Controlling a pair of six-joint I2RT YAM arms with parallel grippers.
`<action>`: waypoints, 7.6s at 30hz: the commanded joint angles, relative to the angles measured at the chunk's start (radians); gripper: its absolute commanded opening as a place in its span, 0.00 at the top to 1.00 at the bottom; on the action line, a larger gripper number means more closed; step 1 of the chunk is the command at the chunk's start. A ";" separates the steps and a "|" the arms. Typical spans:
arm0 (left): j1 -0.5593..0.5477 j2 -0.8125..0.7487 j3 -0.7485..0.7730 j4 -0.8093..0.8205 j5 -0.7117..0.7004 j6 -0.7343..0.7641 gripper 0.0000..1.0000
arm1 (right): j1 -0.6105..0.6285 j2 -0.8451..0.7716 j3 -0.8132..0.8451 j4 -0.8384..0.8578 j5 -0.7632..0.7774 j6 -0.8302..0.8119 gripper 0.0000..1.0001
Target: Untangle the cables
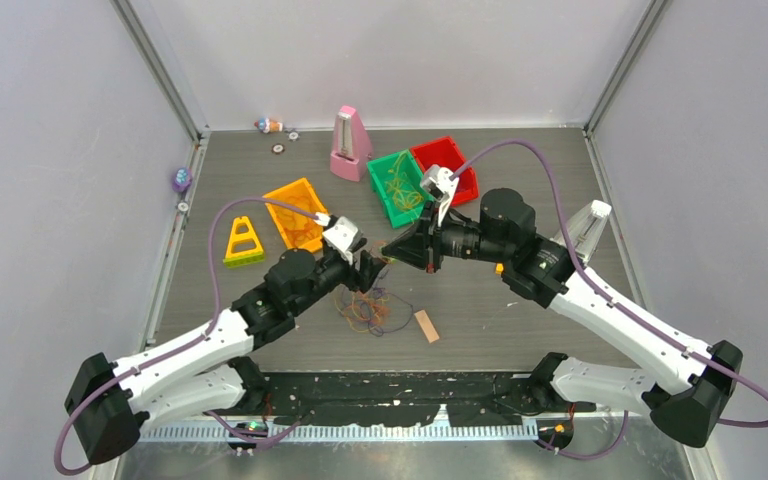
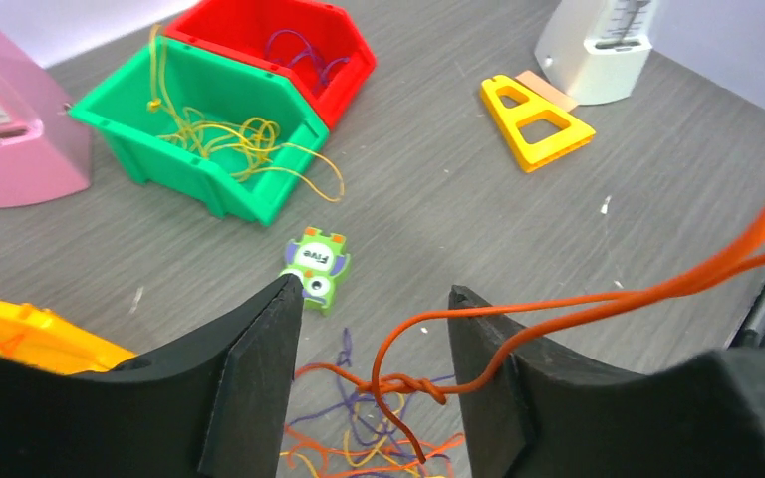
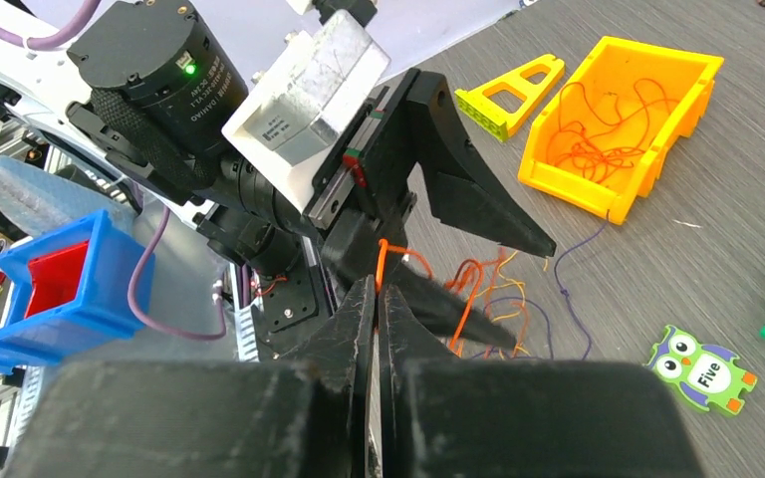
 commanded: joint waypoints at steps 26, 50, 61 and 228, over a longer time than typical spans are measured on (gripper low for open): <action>0.050 -0.114 0.230 -0.336 -0.150 -0.096 1.00 | -0.001 0.098 -0.496 0.630 0.209 0.107 0.01; 0.199 -0.062 0.738 -0.721 -0.503 0.029 1.00 | 0.078 0.529 -0.339 0.314 0.445 0.147 0.21; 0.383 0.048 0.793 -0.716 -0.512 -0.008 1.00 | 0.042 0.274 -0.432 0.183 0.604 0.141 0.54; 0.421 0.169 0.345 -0.615 -0.233 -0.419 1.00 | -0.200 0.051 -0.146 -0.024 0.373 0.112 0.14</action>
